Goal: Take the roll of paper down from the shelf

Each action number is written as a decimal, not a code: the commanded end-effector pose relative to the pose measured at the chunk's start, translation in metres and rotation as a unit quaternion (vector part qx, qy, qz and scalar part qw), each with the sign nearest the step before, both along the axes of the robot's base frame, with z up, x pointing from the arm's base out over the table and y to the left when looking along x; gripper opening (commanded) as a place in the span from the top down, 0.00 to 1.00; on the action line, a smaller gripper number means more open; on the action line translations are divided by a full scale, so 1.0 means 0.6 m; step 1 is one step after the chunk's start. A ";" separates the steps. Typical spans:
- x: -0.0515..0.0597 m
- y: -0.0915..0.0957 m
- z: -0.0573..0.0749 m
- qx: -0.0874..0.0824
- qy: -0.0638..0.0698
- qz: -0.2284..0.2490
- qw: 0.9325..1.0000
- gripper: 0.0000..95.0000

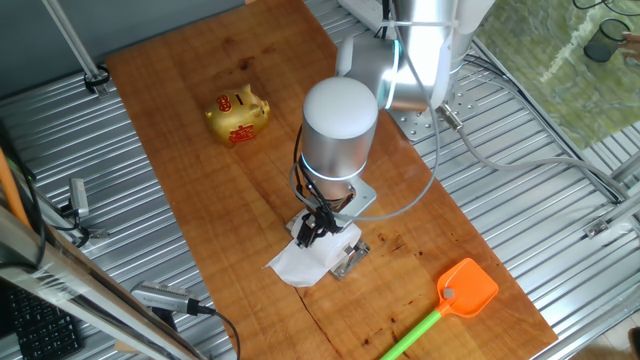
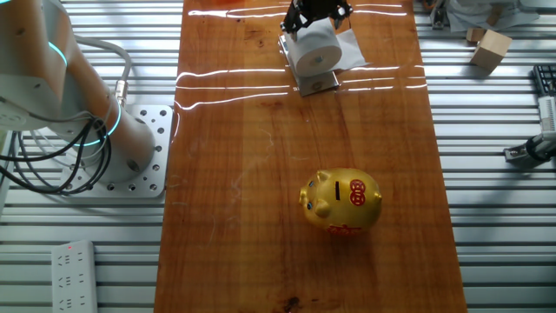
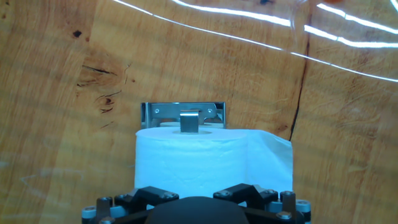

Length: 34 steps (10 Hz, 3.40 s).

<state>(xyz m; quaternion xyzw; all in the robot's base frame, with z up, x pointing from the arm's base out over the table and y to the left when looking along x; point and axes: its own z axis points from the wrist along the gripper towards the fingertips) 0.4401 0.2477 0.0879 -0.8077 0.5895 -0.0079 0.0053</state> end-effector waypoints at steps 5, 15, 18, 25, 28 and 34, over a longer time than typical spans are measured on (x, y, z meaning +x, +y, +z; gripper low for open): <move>-0.001 -0.002 -0.009 0.002 -0.002 -0.002 1.000 0.00; -0.002 -0.003 -0.008 -0.004 0.004 -0.019 1.000 1.00; -0.002 -0.003 -0.004 -0.005 0.005 -0.031 1.000 1.00; -0.003 -0.007 0.001 -0.001 0.005 -0.020 1.000 1.00; -0.003 -0.007 0.001 0.001 0.003 -0.008 1.000 1.00; 0.000 -0.010 0.004 0.000 0.002 0.005 1.000 1.00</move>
